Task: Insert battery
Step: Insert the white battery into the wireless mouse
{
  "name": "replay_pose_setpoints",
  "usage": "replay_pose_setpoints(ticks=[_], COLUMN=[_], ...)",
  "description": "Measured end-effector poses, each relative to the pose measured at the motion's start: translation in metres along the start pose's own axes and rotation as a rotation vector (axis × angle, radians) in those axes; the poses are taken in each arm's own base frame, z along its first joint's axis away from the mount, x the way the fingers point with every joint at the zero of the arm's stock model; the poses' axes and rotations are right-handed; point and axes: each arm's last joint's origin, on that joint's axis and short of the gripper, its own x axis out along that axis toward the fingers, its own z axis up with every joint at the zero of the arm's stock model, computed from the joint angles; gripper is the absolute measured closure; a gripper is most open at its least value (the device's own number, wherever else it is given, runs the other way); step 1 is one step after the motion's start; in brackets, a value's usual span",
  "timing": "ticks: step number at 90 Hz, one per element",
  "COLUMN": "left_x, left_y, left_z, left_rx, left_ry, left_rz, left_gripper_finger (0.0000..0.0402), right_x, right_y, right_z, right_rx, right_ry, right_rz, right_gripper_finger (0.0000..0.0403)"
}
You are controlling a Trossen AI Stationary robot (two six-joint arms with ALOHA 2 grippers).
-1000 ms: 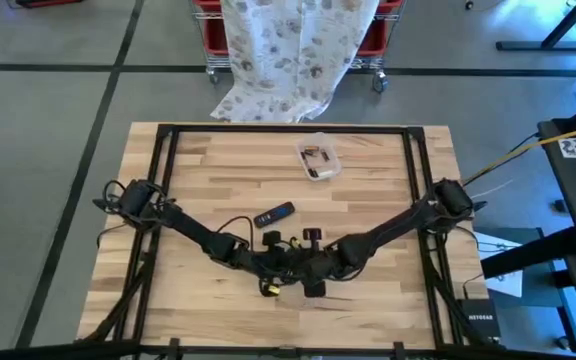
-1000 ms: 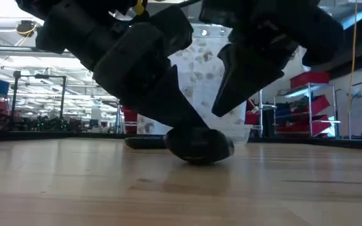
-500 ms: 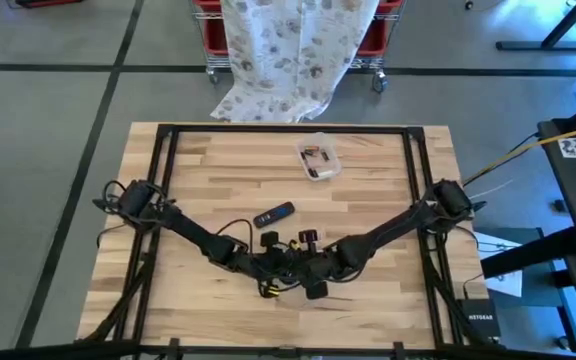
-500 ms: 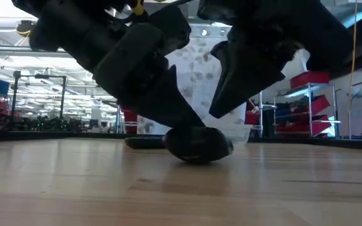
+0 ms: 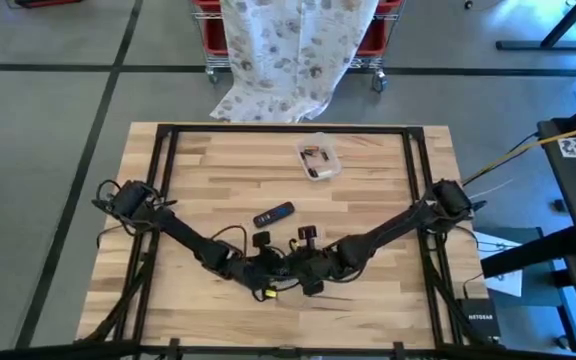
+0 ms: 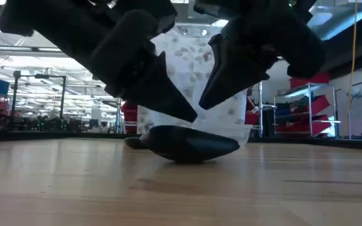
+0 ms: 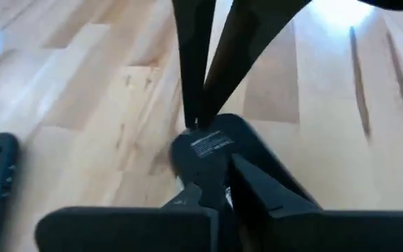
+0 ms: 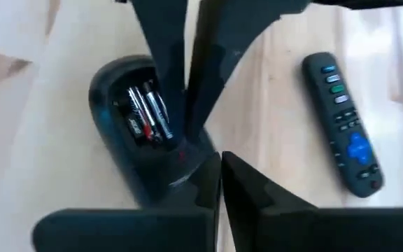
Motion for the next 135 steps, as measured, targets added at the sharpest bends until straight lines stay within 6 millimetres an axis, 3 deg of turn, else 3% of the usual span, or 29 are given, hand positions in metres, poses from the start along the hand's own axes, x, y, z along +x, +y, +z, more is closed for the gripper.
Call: replay_pose_setpoints(ticks=[39, 69, 96, 119, 135], left_x=[-0.012, -0.045, -0.062, -0.079, -0.090], left_y=[-0.011, -0.015, -0.026, -0.038, -0.042], left_z=[0.000, 0.021, 0.010, -0.008, -0.021], left_rx=[-0.136, -0.127, -0.213, -0.298, -0.341], left_ry=[-0.064, -0.161, -0.147, -0.092, -0.053], left_rz=[0.063, 0.098, 0.113, 0.087, 0.097], left_gripper_finger=[0.0399, 0.0399, 0.0399, 0.0399, 0.0399], right_x=[-0.003, -0.005, -0.012, -0.032, -0.052], right_y=[-0.002, -0.002, -0.001, 0.015, 0.044], right_z=[0.012, 0.019, 0.032, 0.044, 0.034], right_rx=[-0.053, -0.092, -0.228, -0.388, -0.512], right_ry=[-0.114, -0.176, -0.249, -0.313, -0.230], right_rz=[-0.025, -0.028, -0.001, -0.137, -0.279], right_gripper_finger=[0.0403, 0.0403, 0.0403, 0.0403, 0.0403])
